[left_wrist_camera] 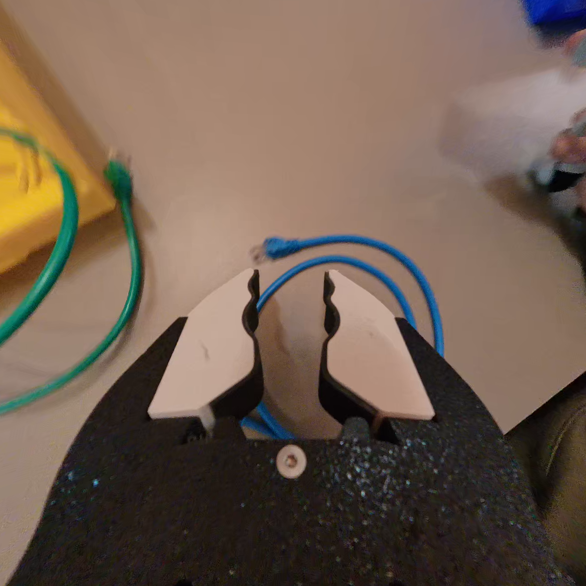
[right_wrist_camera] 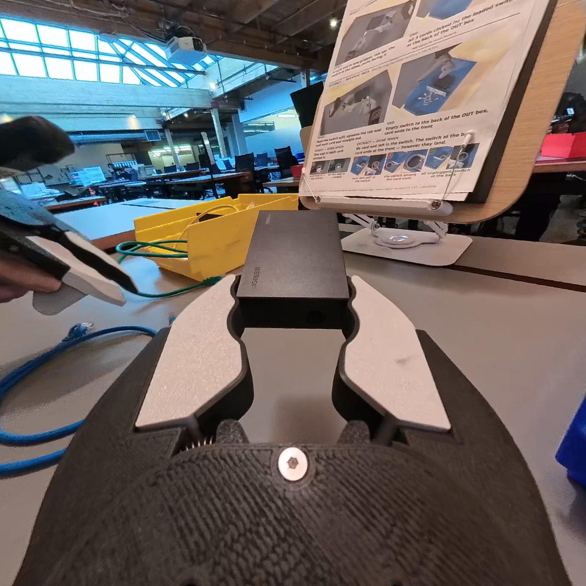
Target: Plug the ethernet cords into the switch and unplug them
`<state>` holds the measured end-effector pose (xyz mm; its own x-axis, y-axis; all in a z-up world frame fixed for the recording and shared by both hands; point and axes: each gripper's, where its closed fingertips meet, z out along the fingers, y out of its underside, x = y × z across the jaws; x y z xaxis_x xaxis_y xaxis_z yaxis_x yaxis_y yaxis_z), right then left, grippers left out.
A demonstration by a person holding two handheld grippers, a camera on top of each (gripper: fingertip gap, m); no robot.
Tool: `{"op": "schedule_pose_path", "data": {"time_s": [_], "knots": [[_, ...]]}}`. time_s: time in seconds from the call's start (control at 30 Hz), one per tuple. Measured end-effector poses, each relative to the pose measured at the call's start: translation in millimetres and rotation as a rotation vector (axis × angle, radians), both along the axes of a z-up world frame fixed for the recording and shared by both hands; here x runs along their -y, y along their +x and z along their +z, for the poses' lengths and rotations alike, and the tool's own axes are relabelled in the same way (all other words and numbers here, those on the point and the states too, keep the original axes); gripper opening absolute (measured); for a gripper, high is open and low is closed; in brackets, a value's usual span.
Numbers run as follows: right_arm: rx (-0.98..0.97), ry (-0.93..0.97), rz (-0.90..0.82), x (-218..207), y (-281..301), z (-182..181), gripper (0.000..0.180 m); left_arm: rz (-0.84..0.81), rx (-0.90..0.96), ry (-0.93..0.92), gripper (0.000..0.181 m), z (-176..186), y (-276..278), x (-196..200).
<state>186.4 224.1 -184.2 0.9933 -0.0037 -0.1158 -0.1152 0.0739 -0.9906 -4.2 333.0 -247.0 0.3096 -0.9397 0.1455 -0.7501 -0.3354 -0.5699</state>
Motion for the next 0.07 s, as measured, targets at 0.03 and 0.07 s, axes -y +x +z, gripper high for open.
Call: {"op": "schedule_pose_path", "data": {"time_s": [0.03, 0.07], "knots": [[0.012, -0.002, 0.003, -0.4, -1.6, -0.1, 0.062, 0.045, -0.02, -0.011, 0.038, -4.9, -8.8, -3.9], [0.023, -0.001, 0.004, -0.4, -3.0, 0.1, 0.062, 0.079, -0.023, -0.027, 0.038, -8.5, -14.9, -6.4]]}}
